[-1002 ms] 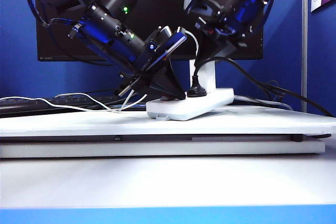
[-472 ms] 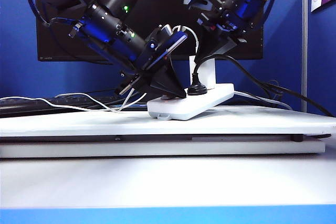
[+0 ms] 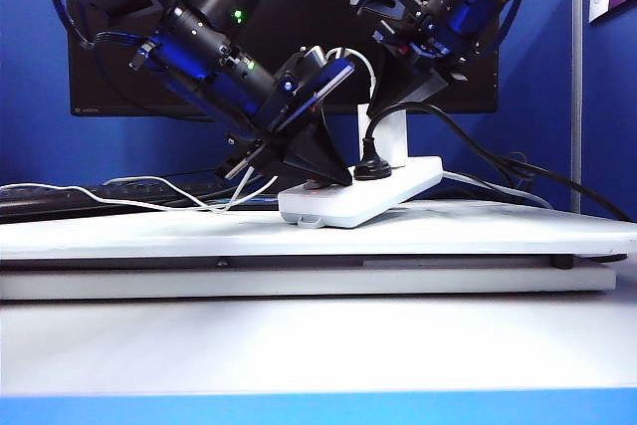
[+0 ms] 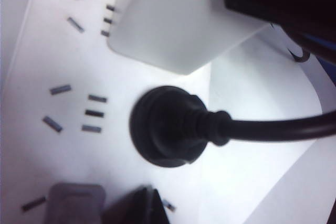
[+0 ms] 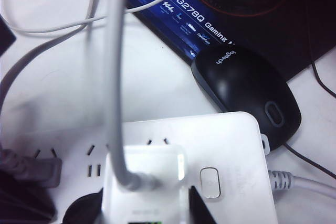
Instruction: Unplug the white charger from the socket, then place it next to the socket.
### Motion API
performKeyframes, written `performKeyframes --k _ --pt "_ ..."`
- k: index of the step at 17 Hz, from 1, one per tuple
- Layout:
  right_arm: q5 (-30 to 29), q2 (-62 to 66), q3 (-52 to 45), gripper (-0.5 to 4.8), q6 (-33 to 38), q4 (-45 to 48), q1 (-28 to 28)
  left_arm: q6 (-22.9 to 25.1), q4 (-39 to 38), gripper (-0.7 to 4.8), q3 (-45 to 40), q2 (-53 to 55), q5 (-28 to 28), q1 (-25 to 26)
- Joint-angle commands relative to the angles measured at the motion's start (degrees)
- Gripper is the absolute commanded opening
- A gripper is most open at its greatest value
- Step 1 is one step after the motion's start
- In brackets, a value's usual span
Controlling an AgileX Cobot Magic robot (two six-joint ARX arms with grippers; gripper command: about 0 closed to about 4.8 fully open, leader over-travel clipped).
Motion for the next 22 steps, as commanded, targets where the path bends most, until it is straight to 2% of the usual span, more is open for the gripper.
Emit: performKeyframes --k 1,3,6,9,13,16,19,22 --pt "-8.96 -2.03 1.14 -0.01 0.81 5.16 1.29 0.31 -3.89 -0.05 -0.7 1.51 -2.27 -0.44" --pt "-13.84 -2.01 1.14 -0.01 6.36 6.95 0.96 0.61 -3.98 -0.05 -0.7 1.51 -2.29 -0.44" --pt "-10.62 -2.47 1.14 -0.01 2.23 6.8 1.05 0.77 -3.98 -0.05 -0.7 1.51 -2.29 -0.44" --pt "-14.32 -2.67 1.14 -0.01 5.99 8.35 1.09 0.77 -3.98 -0.05 -0.7 1.51 -2.32 -0.44" --pt "-9.11 -3.15 1.14 -0.01 -0.48 7.54 1.36 0.77 -4.0 -0.05 -0.7 1.53 -2.29 -0.44" --pt "-13.9 -3.13 1.14 -0.01 6.23 8.96 1.07 0.79 -4.0 -0.05 -0.7 1.53 -2.32 -0.44" --pt "-10.84 -3.28 1.14 -0.01 -1.16 7.61 1.14 0.77 -3.96 -0.05 -0.7 1.55 -2.32 -0.44" --pt "-16.5 -3.26 1.14 -0.01 4.39 9.07 0.96 0.79 -4.0 -0.05 -0.72 1.55 -2.32 -0.44"
